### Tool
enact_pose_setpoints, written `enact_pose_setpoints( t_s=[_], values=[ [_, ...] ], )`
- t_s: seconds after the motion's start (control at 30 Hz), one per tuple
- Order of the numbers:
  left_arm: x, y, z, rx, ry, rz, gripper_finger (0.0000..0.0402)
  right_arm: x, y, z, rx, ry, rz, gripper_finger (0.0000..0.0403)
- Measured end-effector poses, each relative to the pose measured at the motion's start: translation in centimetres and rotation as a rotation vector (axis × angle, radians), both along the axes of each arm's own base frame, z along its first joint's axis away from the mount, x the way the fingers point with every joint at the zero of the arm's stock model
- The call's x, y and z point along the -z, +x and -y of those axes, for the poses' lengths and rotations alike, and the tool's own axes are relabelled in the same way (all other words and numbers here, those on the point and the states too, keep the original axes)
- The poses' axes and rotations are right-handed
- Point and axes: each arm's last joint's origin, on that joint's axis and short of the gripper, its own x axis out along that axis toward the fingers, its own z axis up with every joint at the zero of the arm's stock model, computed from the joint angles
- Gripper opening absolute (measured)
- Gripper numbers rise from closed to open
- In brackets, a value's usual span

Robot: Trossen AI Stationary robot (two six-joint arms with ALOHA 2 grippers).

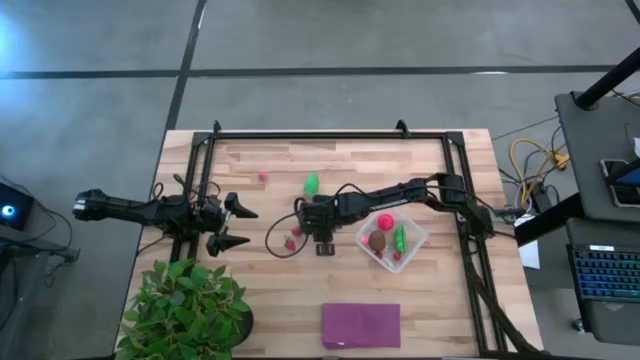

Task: Pick and placing Produce into tupperware
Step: Put the bottom pink peach into the transparent bin

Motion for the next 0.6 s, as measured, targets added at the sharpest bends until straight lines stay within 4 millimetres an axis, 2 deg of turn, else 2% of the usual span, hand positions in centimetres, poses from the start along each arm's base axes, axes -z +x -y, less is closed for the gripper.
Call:
enact_pose_setpoints(
  t_s=[0.13, 0.27, 0.4, 0.6],
  values=[
    [-0.01, 0.0, 0.0, 0.0, 0.0, 0.0, 0.0367, 0.35, -0.21, -0.01, 0.002, 0.001, -0.014, 0.0156],
    [0.0, 0.0, 0.0, 0.0, 0.0, 0.0, 0.0367, 0.37, -0.21, 0.0, 0.011, 0.004, -0.014, 0.0164],
    [0.0, 0.0, 0.0, 0.0, 0.0, 0.0, 0.0367, 0.37, -0.23, -0.01, 0.028, 0.011, -0.016, 0.0143],
    [0.0, 0.0, 0.0, 0.0, 0.0, 0.0, 0.0367, 0.42, -0.39, -0.01, 0.023, 0.009, -0.035, 0.0086]
  ],
)
